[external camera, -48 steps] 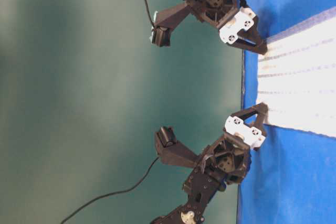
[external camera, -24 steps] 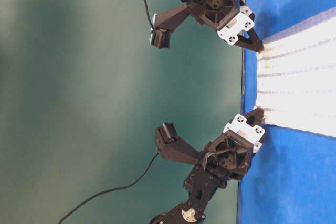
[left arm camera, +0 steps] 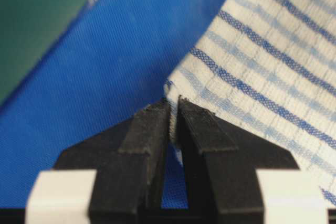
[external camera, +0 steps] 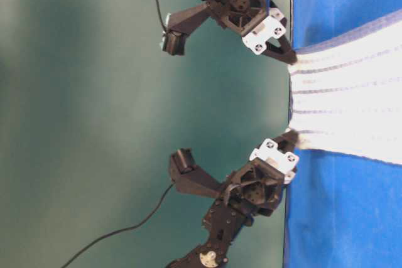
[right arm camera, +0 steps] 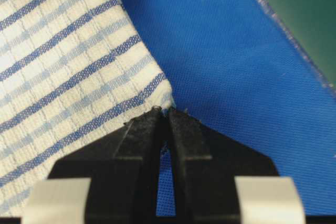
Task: Fold the blue towel.
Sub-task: 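Move both grippers to the far end of the strip and grasp its corners, then fold the far end of the strip toward the near end with both grippers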
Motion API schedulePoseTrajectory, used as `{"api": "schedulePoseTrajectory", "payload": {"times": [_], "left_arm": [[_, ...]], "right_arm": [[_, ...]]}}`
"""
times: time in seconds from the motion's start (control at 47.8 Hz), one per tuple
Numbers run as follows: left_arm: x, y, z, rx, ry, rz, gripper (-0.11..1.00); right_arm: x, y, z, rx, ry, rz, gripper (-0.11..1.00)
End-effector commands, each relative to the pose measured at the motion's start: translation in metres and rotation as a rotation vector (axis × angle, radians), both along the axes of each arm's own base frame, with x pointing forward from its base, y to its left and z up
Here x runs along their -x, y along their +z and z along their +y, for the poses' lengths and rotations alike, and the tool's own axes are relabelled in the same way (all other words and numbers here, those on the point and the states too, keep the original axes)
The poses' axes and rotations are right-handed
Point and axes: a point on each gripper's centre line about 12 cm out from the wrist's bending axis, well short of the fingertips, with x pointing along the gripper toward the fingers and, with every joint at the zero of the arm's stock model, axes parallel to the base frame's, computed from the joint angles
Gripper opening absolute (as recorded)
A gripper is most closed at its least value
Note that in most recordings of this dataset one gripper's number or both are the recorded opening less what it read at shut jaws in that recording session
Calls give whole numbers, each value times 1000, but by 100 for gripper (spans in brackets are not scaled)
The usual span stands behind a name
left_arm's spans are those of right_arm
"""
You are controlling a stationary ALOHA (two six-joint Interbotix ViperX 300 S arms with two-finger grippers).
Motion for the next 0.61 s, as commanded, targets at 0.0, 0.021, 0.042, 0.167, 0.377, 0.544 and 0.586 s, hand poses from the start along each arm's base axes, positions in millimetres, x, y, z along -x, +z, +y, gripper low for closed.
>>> {"api": "schedulePoseTrajectory", "payload": {"times": [0.0, 0.021, 0.042, 0.167, 0.377, 0.544, 0.586], "left_arm": [[-4, 24, 5, -32, 5, -51, 4], [-4, 24, 5, -33, 5, -52, 4], [-4, 25, 4, -32, 3, -52, 4], [-4, 28, -3, -31, -10, -51, 4], [2, 40, -35, -27, -66, -48, 4], [1, 35, -85, -12, -173, -23, 4], [0, 33, -98, -6, -203, -16, 4]], "right_arm": [[-1, 16, -3, 27, -4, -33, 5], [-1, 16, -3, 27, -4, -33, 5], [-1, 17, -3, 29, -3, -34, 5], [2, 18, 2, 21, -3, -35, 5], [10, 28, 39, 15, 54, -61, 5], [18, 32, 77, -3, 116, -80, 5], [20, 33, 87, -9, 134, -87, 5]]}}
